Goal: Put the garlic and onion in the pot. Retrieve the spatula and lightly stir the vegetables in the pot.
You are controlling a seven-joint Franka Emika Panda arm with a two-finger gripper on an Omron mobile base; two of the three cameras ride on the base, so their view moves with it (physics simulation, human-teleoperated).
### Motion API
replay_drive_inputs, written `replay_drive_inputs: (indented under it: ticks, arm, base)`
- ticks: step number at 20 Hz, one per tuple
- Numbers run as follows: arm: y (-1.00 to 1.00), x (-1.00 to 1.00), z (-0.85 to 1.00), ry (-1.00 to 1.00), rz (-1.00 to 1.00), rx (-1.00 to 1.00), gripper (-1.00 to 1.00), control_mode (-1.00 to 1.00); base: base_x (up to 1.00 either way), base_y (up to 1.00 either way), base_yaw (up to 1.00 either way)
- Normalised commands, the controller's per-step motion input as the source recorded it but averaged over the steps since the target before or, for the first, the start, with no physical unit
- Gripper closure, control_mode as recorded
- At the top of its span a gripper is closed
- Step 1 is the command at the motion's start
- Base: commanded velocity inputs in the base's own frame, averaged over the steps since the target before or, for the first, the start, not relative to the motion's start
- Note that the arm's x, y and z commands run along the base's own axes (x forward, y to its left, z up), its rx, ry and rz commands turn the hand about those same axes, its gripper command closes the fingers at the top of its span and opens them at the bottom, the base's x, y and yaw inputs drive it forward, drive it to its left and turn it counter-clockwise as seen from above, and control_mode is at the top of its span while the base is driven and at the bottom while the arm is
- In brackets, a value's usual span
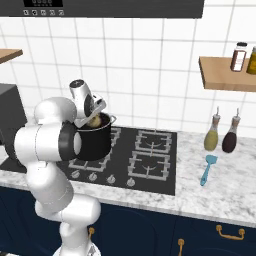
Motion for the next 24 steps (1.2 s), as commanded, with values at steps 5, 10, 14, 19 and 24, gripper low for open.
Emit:
replay_drive_inputs:
  ticks: [5,10,14,19,24]
  arm:
    - [0.0,0.08,-0.22,-0.01,-0.05,0.0,-1.0,-1.0]
    - [0.03,-0.63,0.32,-0.12,-0.08,0.0,-1.0,-1.0]
    - [0.0,-0.74,0.67,-0.13,-0.13,0.0,-1.0,-1.0]
    - [-0.1,-0.91,1.0,-0.12,-0.12,0.02,-1.0,-1.0]
    - [-0.48,-0.87,0.79,-0.09,-0.16,0.06,-1.0,-1.0]
  base:
    - [0.0,0.0,0.0]
    - [0.0,0.0,0.0]
    - [0.0,0.0,0.0]
    - [0.0,0.0,0.0]
    - [0.0,0.0,0.0]
